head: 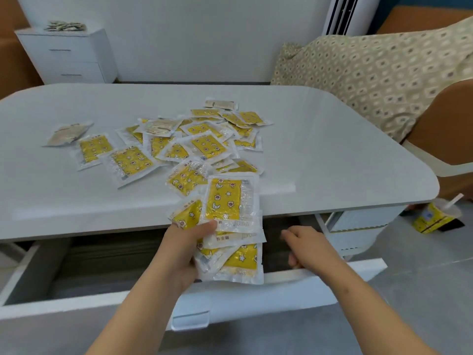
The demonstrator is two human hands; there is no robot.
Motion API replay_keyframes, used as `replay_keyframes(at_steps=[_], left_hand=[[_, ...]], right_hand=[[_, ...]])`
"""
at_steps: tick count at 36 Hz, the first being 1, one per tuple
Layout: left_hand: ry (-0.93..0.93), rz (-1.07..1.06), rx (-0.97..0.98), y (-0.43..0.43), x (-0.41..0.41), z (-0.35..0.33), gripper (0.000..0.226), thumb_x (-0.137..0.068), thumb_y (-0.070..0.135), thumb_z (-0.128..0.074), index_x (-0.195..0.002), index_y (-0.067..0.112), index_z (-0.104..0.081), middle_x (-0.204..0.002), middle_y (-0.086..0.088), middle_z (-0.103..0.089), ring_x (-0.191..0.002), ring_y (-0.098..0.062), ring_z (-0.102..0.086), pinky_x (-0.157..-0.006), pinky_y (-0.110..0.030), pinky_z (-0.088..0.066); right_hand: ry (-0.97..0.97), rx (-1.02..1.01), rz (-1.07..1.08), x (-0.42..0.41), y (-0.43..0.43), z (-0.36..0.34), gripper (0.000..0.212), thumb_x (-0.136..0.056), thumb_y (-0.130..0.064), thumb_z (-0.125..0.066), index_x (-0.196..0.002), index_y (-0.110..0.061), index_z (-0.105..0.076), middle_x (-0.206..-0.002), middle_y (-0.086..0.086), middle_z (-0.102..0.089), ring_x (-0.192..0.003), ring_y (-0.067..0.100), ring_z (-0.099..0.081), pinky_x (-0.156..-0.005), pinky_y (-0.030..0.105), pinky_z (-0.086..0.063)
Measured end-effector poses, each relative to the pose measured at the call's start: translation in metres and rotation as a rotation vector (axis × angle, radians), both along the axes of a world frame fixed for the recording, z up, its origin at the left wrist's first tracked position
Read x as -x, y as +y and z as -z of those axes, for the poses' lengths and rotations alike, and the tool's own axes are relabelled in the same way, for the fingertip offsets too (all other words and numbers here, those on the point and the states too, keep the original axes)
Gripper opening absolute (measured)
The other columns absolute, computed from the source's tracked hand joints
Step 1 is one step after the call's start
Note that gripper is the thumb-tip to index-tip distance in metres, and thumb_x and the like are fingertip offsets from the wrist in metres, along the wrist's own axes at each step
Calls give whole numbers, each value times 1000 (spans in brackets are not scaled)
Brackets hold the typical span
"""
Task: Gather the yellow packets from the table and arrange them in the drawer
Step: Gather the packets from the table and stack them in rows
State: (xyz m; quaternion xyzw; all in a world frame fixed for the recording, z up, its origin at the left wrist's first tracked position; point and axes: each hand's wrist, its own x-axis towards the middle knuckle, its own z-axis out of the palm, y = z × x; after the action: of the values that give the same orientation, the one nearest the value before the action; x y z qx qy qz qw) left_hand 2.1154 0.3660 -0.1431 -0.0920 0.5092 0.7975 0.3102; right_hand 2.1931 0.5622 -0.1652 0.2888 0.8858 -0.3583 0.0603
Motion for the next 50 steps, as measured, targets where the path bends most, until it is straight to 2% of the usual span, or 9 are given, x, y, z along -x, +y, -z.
replay_keyframes(at_steps=[3,6,12,17,22,28,37,43,50], left_hand=[[-6,34,10,4,-13,4,37,-84,-8,-56,-116,9,-60,-101,-16,-71,-84,-33,-70,-63,-46,-59],[-16,89,45,12,-24,12,36,-84,-8,-57,-116,9,-60,-100,-16,-72,-85,-35,-70,-69,-46,-57],[34,172,90,26,-36,21,31,-83,-10,-57,-109,6,-62,-98,-16,-72,-89,-35,-69,-80,-51,-54],[149,222,168,39,-25,25,30,-81,-9,-61,-105,8,-62,-92,-11,-74,-82,-27,-71,-66,-39,-58],[217,248,318,40,-20,43,34,-76,-2,-70,-108,8,-62,-96,-8,-72,-89,-24,-69,-77,-39,-55],[182,266,371,32,-36,58,32,-75,-3,-71,-104,10,-64,-99,-9,-73,-93,-27,-69,-89,-49,-52],[-23,194,227,32,-41,63,28,-80,-8,-64,-103,7,-62,-98,-16,-72,-83,-30,-69,-66,-38,-54],[-94,274,211,30,-31,79,29,-92,8,-53,-120,8,-57,-108,-19,-69,-102,-37,-64,-93,-55,-48],[-3,468,422,41,-20,103,32,-90,-5,-52,-118,8,-53,-108,-18,-68,-98,-33,-66,-87,-46,-52]], right_hand=[[-76,386,115,-12,7,-10,35,-101,-38,-33,-104,-14,-59,-58,7,-62,-40,14,-57,-44,20,-43],[-128,583,120,-22,7,-12,48,-95,-56,-31,-107,-17,-57,-71,12,-65,-42,18,-57,-44,23,-46],[155,872,146,-13,-3,-9,41,-92,-58,-36,-109,-32,-61,-100,-1,-73,-90,21,-70,-71,38,-56],[329,882,299,7,-8,-1,18,-92,-34,-55,-106,-24,-63,-100,0,-72,-92,19,-67,-86,42,-52],[379,922,299,0,-5,16,18,-92,-23,-56,-107,-16,-65,-104,7,-72,-94,24,-69,-82,43,-55],[335,934,291,-18,-10,34,17,-92,-18,-56,-106,-16,-64,-98,4,-74,-90,20,-70,-75,35,-56],[295,944,260,-3,-7,29,13,-92,-5,-54,-98,-14,-62,-92,4,-69,-81,17,-67,-69,28,-57],[165,952,259,2,8,43,12,-93,-3,-53,-101,-8,-61,-93,10,-68,-81,21,-66,-68,32,-55],[41,751,131,14,27,59,15,-92,-1,-53,-92,-14,-59,-97,12,-66,-92,28,-64,-79,38,-53]])
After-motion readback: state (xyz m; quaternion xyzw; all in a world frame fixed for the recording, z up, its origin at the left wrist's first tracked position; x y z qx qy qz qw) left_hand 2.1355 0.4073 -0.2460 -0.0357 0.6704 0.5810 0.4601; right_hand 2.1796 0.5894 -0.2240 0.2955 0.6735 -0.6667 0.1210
